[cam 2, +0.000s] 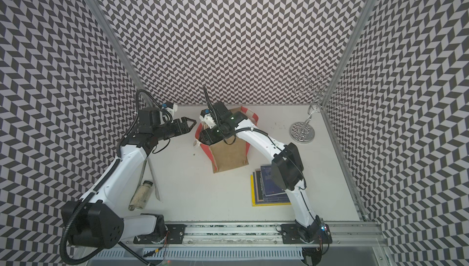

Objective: Put the books into the canvas bag
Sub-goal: Adjust the book in the canvas bag.

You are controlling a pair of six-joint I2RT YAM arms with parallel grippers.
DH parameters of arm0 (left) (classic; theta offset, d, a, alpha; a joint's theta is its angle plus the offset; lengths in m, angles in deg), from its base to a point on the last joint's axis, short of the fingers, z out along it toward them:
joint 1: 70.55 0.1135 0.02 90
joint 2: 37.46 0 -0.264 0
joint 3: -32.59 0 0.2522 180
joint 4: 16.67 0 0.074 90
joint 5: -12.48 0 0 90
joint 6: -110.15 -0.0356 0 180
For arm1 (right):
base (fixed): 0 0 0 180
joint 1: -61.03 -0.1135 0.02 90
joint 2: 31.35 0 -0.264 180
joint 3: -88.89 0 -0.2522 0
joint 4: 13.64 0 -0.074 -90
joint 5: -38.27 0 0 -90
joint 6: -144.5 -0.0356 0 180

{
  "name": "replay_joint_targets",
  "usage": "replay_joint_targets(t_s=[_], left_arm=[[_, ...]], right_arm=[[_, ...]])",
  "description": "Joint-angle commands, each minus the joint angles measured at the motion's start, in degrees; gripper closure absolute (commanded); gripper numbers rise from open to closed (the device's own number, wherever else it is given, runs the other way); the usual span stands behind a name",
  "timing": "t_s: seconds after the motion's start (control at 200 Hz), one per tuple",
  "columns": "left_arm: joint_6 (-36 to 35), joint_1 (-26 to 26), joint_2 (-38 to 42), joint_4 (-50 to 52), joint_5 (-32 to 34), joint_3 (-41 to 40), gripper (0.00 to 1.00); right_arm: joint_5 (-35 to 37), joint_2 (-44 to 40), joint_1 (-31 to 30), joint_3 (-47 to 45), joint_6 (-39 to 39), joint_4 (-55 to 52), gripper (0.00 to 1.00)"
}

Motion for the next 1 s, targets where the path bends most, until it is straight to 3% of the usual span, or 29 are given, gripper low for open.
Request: replay_joint_targets(t_s=[0.0, 0.055, 0.576, 0.996], left_arm=[[0.92, 0.29, 1.57, -3.96, -4.8, 0.07, 0.15], [0.93, 0.26, 1.61, -4.18, -5.15, -0.03, 0.1], [1.57, 0.21, 1.95, -6.13, -5.84, -1.55, 0.09], [1.34, 0.29, 1.88, -5.87, -5.23, -1.51, 0.09]], right_arm=[[-0.5, -2.5, 0.3, -0.46, 1.67, 0.58, 0.2], [-0.21, -2.59, 0.65, -0.47, 1.82, 0.38, 0.2], [3.74, -5.72, 5.86, -1.11, 1.43, 0.06, 0.19], [-1.11, -4.45, 8.45, -2.9, 2.22, 1.87, 0.18]])
